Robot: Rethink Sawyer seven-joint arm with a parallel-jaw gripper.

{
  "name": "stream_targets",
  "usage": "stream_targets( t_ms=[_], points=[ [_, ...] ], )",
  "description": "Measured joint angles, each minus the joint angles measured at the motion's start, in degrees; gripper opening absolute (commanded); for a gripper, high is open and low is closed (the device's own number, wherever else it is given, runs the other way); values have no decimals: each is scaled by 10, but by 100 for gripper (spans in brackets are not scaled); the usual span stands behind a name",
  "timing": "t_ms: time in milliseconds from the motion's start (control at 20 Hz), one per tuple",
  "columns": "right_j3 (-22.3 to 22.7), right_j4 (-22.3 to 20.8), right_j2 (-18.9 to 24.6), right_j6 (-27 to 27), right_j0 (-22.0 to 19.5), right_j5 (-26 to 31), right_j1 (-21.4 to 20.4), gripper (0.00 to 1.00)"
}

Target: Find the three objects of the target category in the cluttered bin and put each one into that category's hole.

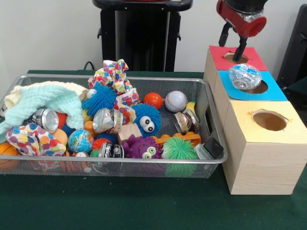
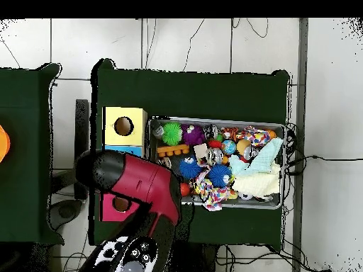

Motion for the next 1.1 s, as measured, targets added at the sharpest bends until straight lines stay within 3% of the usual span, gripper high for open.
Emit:
stream_targets(
  t_ms=[1100],
  points=[
    [-27,5,0,0,10,0,37,100]
  ],
)
